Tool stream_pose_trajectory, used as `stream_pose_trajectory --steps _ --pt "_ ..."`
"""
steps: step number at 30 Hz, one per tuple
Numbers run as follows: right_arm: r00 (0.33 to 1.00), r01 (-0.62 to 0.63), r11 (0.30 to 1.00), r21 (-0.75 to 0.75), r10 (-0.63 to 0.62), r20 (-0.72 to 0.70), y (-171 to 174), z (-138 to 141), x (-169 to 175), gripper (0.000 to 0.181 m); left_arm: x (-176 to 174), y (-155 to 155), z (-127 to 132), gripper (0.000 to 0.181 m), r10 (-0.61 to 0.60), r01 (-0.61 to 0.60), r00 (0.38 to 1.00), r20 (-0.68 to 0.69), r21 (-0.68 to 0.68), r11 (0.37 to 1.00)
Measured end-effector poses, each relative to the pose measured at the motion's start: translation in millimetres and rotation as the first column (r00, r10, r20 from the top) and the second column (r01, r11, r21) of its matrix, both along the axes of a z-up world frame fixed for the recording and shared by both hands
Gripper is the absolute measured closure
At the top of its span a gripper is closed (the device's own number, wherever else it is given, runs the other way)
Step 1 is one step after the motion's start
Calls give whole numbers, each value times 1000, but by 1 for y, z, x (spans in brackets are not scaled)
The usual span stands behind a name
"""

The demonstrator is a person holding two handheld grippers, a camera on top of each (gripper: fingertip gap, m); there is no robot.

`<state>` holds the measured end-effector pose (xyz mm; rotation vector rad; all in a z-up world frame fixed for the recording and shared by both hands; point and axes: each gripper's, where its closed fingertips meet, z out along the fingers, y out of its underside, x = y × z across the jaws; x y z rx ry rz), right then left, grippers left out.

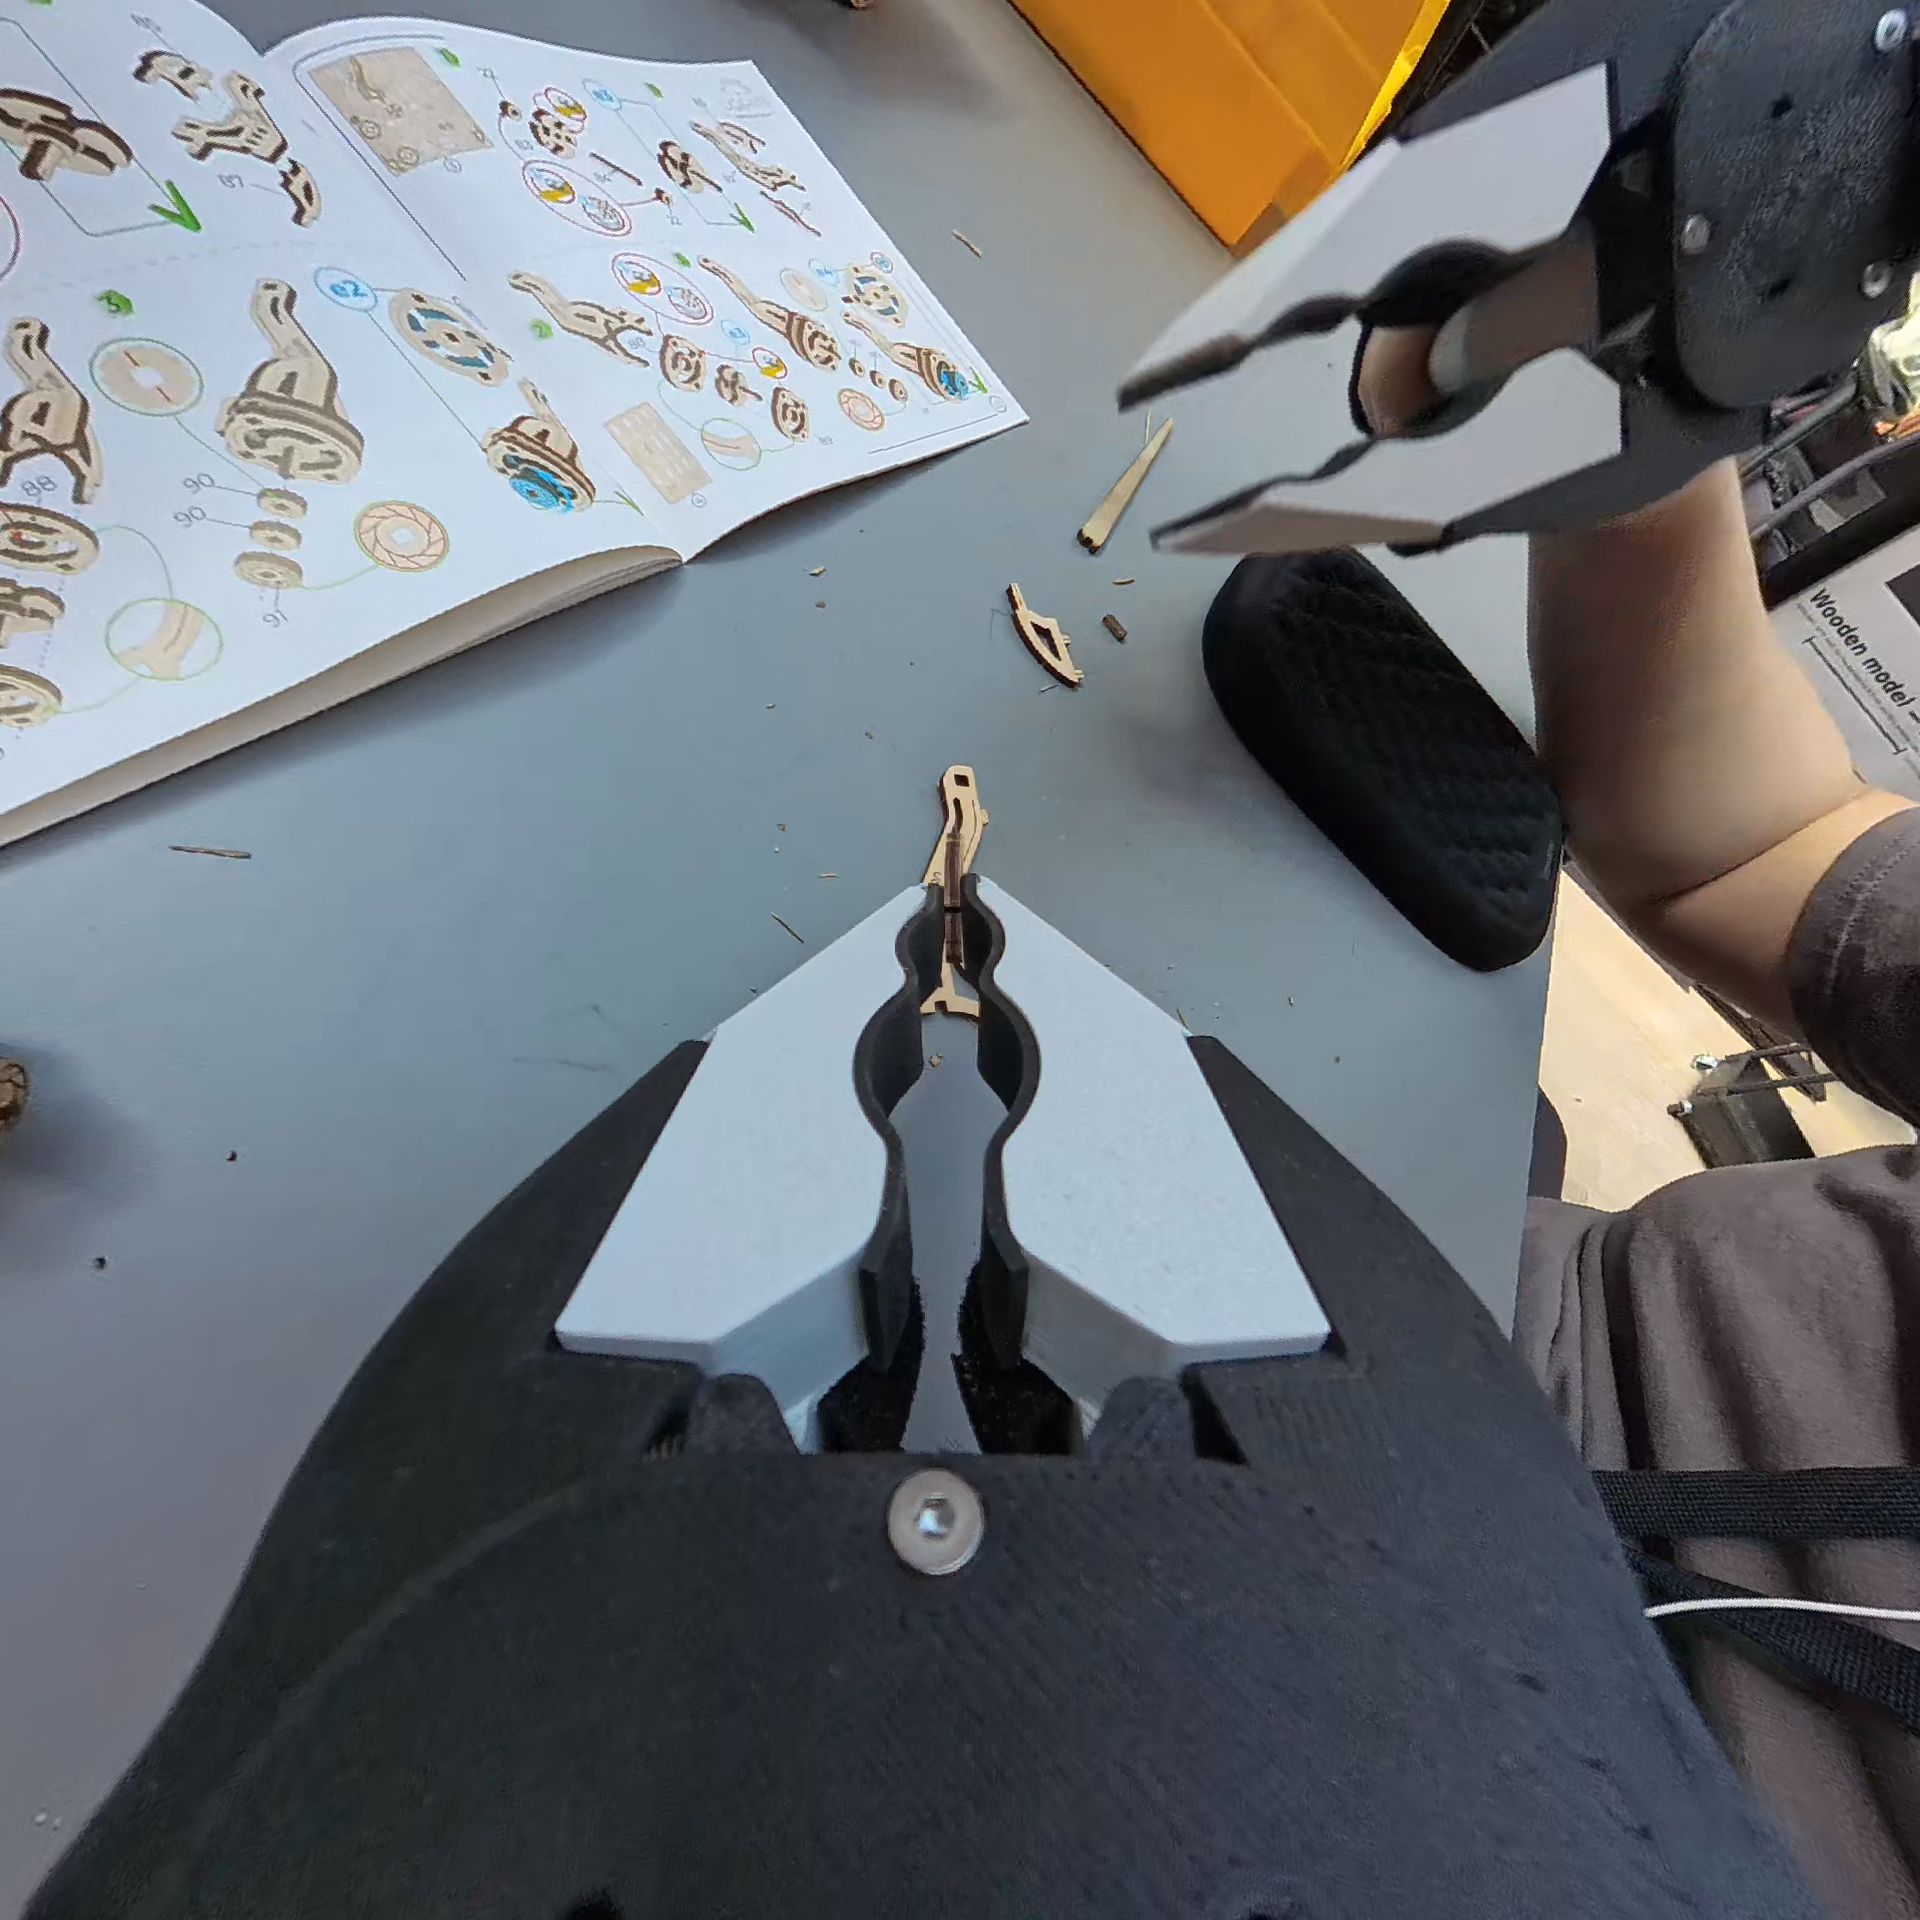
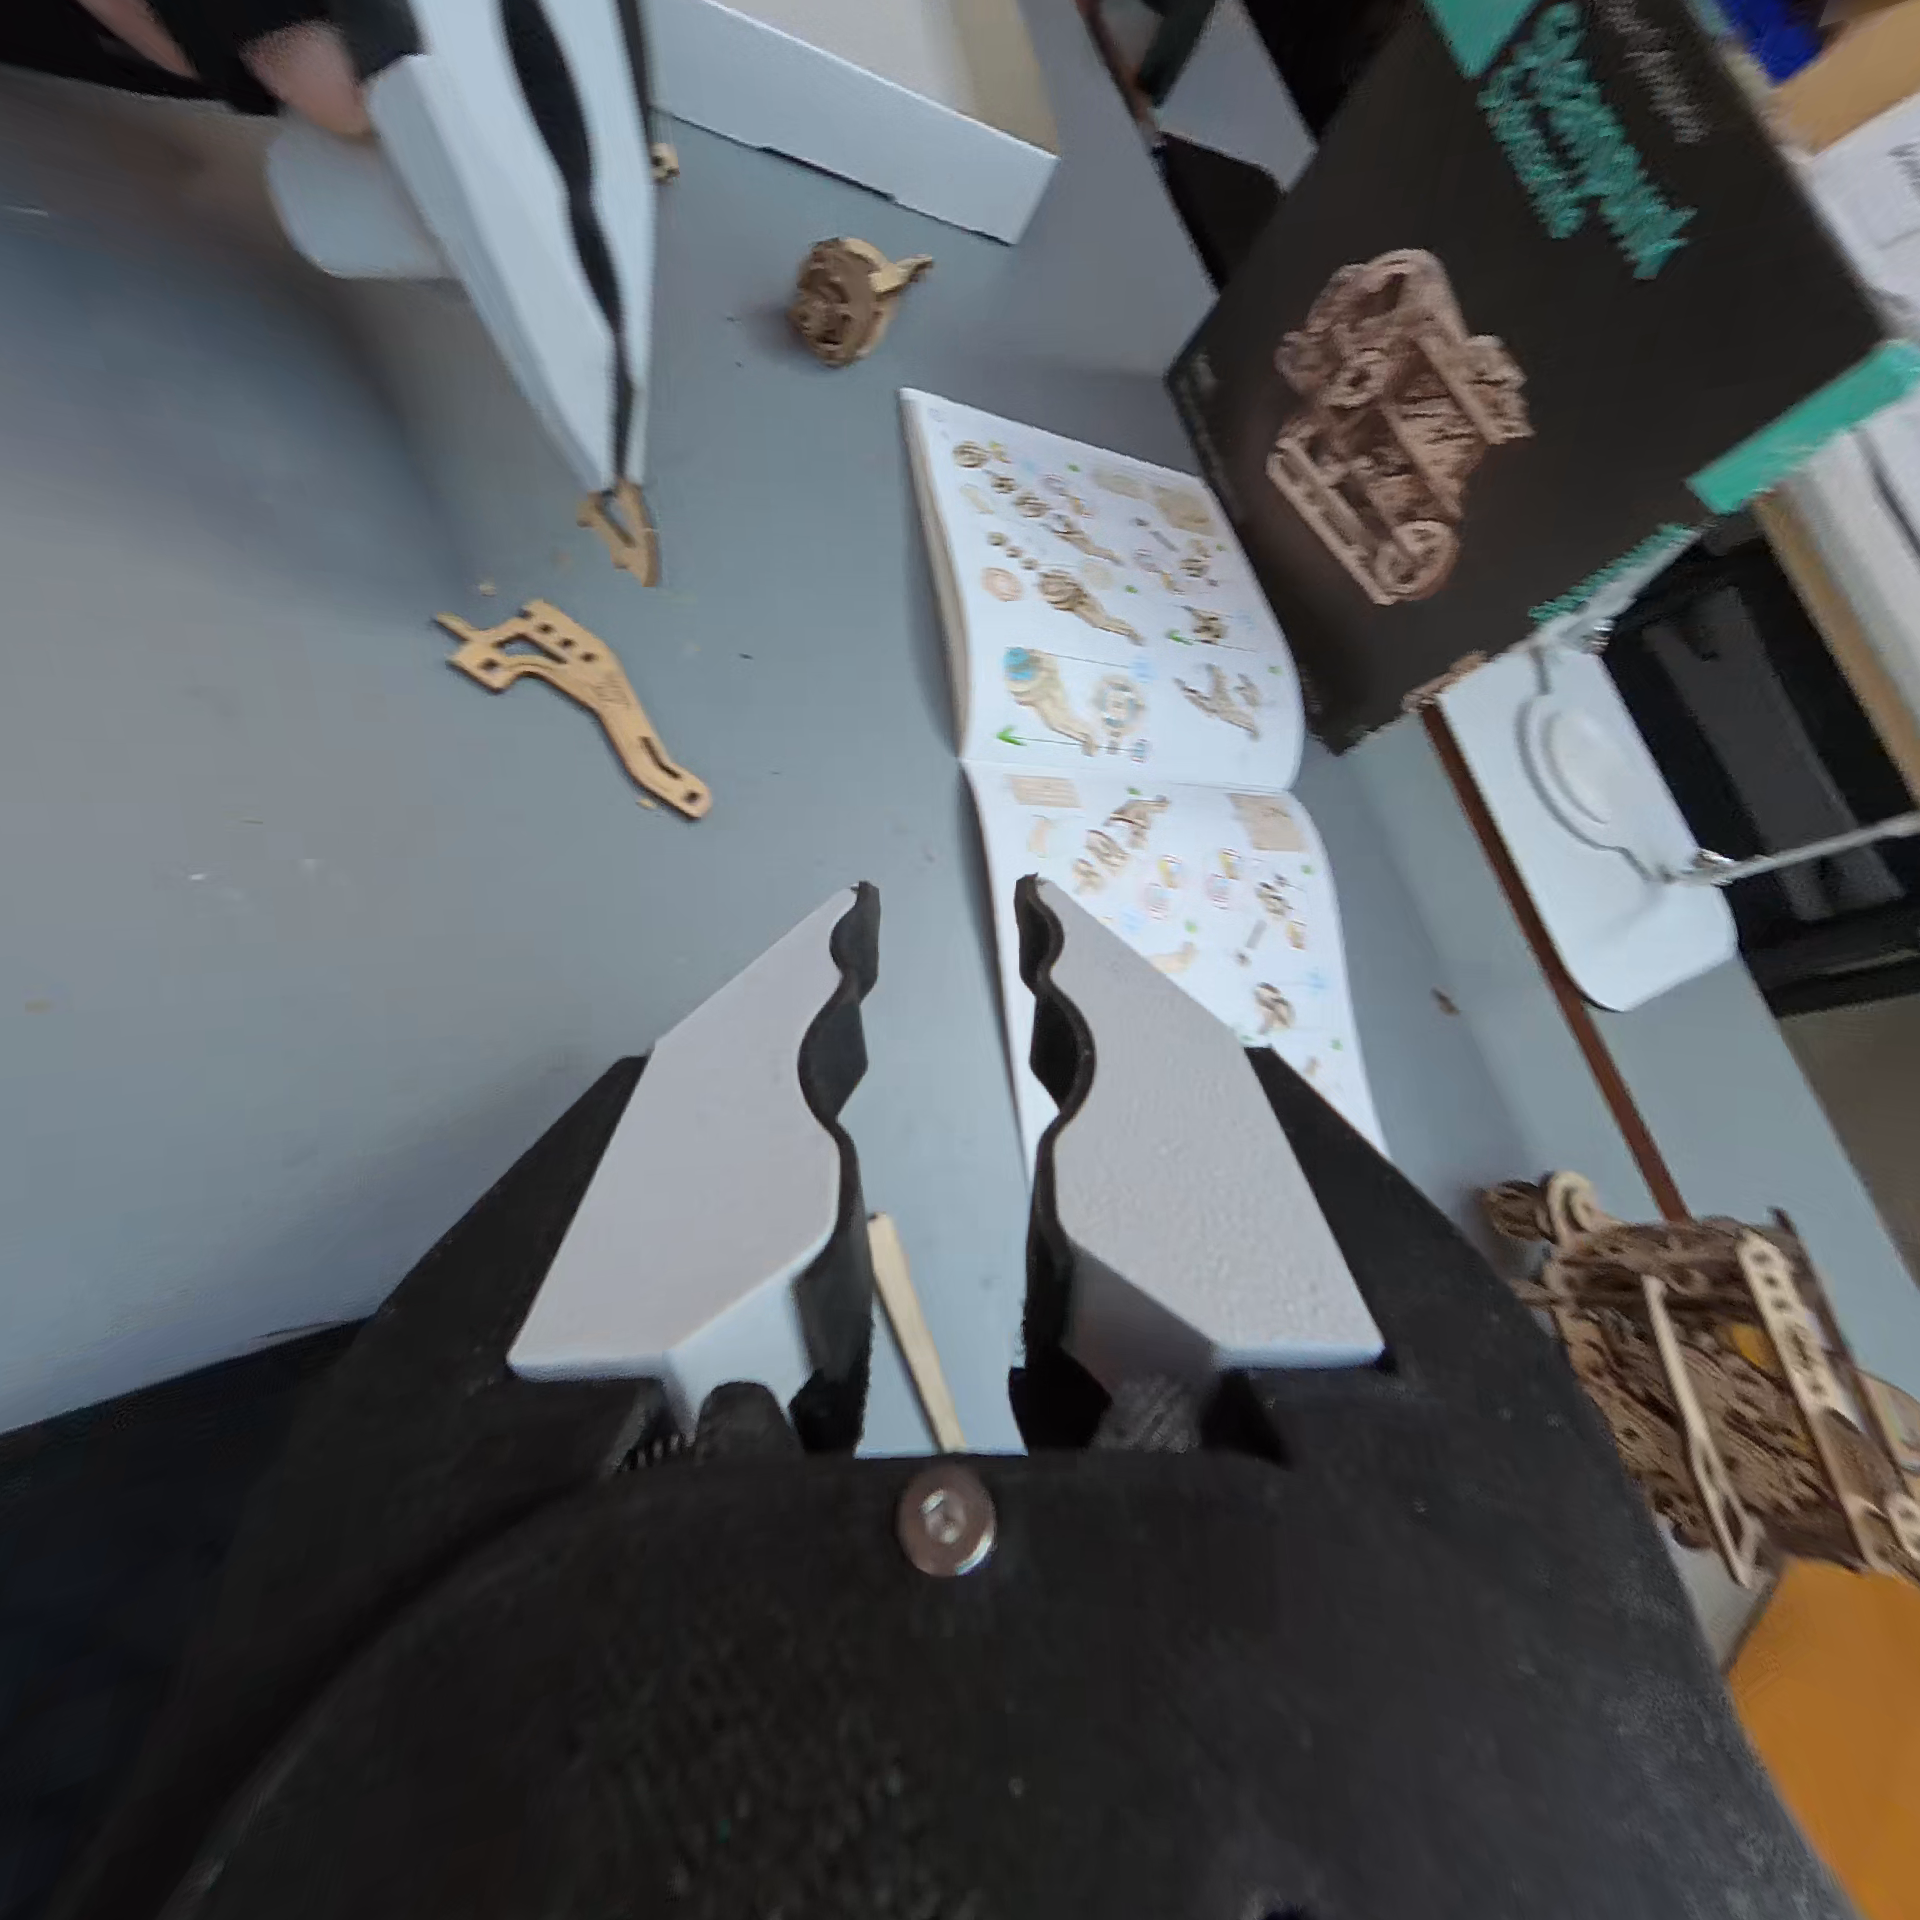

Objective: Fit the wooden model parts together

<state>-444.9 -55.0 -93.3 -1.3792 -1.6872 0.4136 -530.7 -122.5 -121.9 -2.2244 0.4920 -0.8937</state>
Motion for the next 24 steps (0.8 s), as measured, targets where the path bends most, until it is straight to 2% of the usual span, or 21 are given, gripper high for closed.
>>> stream_pose_trajectory --steps 1,2,4,7,11,17,24 --pt "996 75 997 37 -73 -57 23 13 10 157 0 -1 0 180 9 -9 1000 -6 10 1000" --pt "982 154 984 93 -142 -123 46 26 20 160 0 -1 1 180 26 -26 1000 -13 22 999" --pt "952 238 958 159 -198 -235 72 39 37 166 -3 -2 2 180 61 -60 998 -27 51 997" --pt "866 401 907 130 -329 -377 100 34 65 181 -8 -2 2 180 113 -108 992 -50 93 990" --pt "795 520 850 81 -447 -410 114 23 86 181 -8 -2 4 180 141 -139 990 -17 98 986" --pt "766 554 833 4 -508 -395 130 7 100 181 -9 -1 11 180 165 -157 986 -35 165 974" --pt "790 494 869 -35 -465 -399 129 5 103 181 -15 2 12 180 194 -189 981 -14 175 966"
